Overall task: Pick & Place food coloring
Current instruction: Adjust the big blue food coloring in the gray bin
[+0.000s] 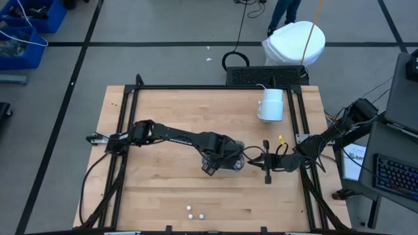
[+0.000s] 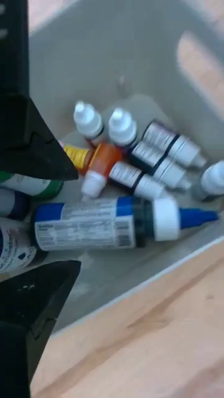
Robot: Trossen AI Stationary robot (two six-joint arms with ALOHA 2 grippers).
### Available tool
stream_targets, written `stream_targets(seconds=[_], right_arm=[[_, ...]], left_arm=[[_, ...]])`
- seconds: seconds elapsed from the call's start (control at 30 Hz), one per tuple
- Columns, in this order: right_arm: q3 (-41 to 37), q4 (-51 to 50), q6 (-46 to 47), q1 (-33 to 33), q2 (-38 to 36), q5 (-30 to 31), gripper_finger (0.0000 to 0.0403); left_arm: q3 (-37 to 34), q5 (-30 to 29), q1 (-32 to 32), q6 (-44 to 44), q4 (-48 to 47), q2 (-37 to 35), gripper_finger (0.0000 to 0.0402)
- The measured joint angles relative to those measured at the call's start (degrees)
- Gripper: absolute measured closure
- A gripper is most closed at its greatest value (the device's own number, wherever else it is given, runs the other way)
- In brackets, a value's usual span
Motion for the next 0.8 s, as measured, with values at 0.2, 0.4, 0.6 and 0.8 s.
stream_targets(seconds=[0.2, 0.4, 0.6, 0.8], right_arm=[[-0.04, 0.84, 0.01, 0.0, 0.0, 0.0, 0.0403], [-0.04, 1.98, -0.28, 0.0, 0.0, 0.0, 0.0403], [-0.04, 2.2, -0.63, -0.07, 0.0, 0.02, 0.0403], [-0.04, 2.0, -0.63, -0.07, 0.0, 0.02, 0.0403]], left_arm=[[-5.53, -1.27, -0.02, 1.35, 3.51, -0.02, 0.0165], [-6.96, -2.06, -0.06, 1.78, 4.93, -0.15, 0.0165], [-7.04, -1.0, 0.03, 3.23, 6.14, -0.15, 0.0165], [-7.09, 1.98, 0.26, 3.46, 6.95, -0.07, 0.0165]])
